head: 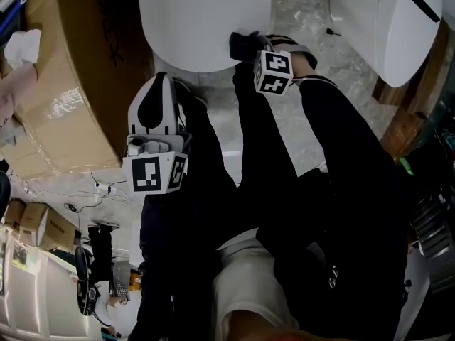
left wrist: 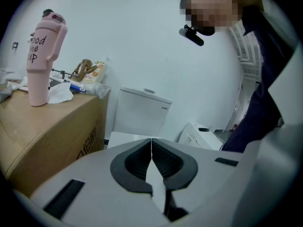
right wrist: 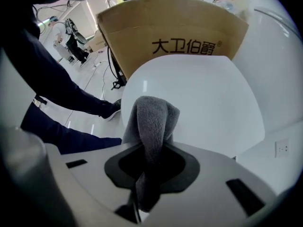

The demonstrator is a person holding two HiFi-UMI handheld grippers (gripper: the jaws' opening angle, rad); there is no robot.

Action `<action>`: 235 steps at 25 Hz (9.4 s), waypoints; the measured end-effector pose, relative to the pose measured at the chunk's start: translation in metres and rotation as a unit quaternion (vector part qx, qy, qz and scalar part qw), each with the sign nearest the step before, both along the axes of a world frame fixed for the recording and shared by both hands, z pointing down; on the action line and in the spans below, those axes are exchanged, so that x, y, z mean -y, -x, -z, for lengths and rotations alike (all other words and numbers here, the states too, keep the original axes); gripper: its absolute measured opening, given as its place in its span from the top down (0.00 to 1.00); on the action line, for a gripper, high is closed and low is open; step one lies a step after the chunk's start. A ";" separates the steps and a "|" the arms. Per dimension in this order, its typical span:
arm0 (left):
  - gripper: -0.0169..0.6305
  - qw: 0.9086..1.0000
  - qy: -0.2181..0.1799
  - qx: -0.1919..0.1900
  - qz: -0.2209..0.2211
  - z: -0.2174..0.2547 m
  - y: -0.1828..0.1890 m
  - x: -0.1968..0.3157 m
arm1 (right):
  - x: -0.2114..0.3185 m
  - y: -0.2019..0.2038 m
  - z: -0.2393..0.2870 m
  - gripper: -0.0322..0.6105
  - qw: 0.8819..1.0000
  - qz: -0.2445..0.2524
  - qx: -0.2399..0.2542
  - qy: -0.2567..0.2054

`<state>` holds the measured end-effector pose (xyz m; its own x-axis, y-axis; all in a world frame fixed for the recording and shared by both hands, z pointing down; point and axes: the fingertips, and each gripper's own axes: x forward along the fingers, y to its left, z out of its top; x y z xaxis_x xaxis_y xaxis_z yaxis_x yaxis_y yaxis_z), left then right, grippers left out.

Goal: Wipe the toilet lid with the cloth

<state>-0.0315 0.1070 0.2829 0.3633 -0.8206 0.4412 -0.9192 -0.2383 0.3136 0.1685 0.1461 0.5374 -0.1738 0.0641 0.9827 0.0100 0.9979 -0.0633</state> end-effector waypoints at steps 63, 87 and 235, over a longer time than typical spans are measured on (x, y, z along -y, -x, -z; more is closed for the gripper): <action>0.95 0.999 0.005 -0.002 0.041 0.003 0.024 -0.026 | 0.033 0.097 -0.010 0.85 0.987 0.064 -0.010 -0.147; 0.95 0.999 0.003 -0.014 0.040 0.001 0.025 -0.035 | 0.023 0.101 0.016 0.85 0.998 -0.017 -0.031 -0.049; 0.95 0.995 0.008 -0.024 0.097 -0.011 0.146 -0.077 | 0.022 0.264 -0.013 0.85 0.969 0.134 -0.019 -0.205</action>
<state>-0.1779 0.1844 0.2943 0.2191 -0.8705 0.4406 -0.9314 -0.0520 0.3604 -0.0956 0.1239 0.5499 -0.1683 -0.2947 0.9407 0.2781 0.9013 0.3321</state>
